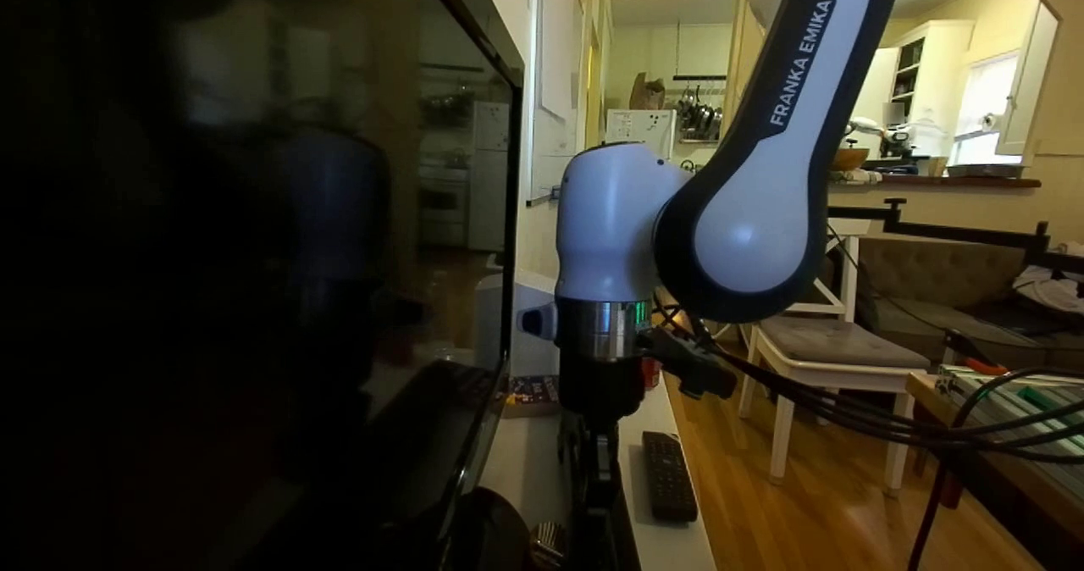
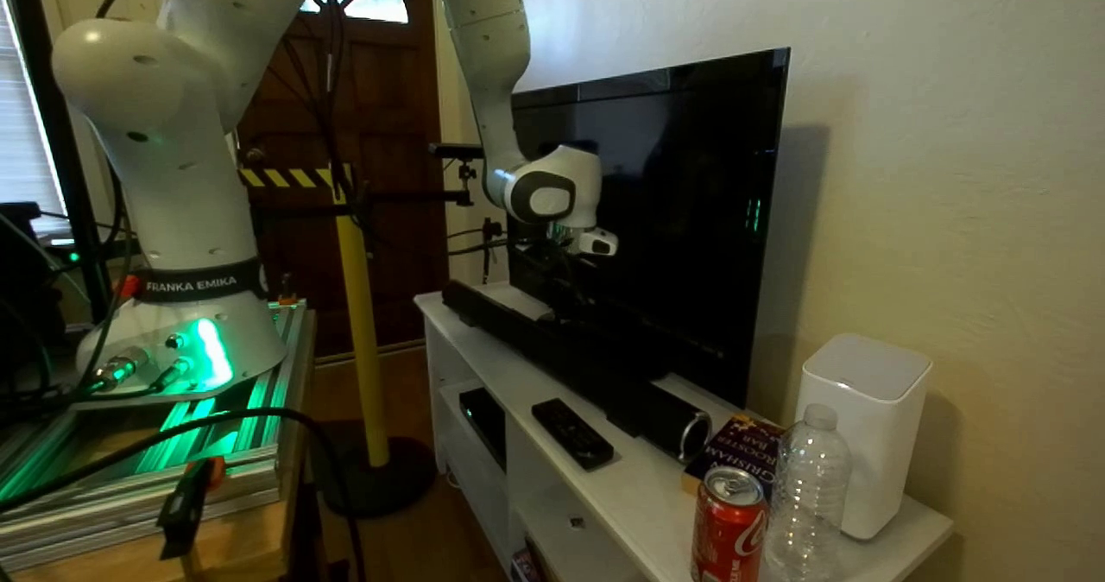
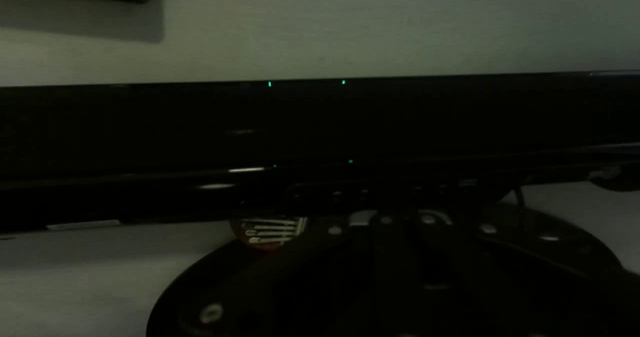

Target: Press down on the top of the black speaker.

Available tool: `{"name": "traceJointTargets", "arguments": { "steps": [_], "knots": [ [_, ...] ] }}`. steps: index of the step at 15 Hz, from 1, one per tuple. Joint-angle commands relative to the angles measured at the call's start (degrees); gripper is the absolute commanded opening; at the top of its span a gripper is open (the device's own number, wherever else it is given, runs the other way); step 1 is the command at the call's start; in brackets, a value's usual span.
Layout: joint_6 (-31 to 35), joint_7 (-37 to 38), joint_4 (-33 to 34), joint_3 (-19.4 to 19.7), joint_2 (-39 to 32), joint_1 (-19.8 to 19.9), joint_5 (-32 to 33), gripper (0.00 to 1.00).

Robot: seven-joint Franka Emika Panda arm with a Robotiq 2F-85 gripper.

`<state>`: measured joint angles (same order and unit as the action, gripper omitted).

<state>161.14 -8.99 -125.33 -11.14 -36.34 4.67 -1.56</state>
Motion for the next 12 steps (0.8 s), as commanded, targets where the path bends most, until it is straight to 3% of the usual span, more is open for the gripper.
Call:
{"name": "traceJointTargets", "arguments": {
  "steps": [1, 4, 5, 7, 10, 12],
  "knots": [
    [4.9, -2.5, -7.3, -4.1, 4.5, 2.7, -2.8, 0.00],
    [4.5, 2.9, -10.4, 0.1, 9.5, -3.1, -0.4, 0.01],
    [4.6, 5.1, -11.5, 2.2, 11.8, -5.7, 0.6, 0.27],
    [5.5, 10.0, -13.3, 6.7, 16.4, -11.0, 2.5, 0.31],
    [2.3, 18.3, -14.0, 13.9, 21.8, -18.6, 7.9, 0.53],
    [0.0, 26.7, -14.3, 19.4, 24.9, -23.5, 15.7, 0.65]
  ]
}}
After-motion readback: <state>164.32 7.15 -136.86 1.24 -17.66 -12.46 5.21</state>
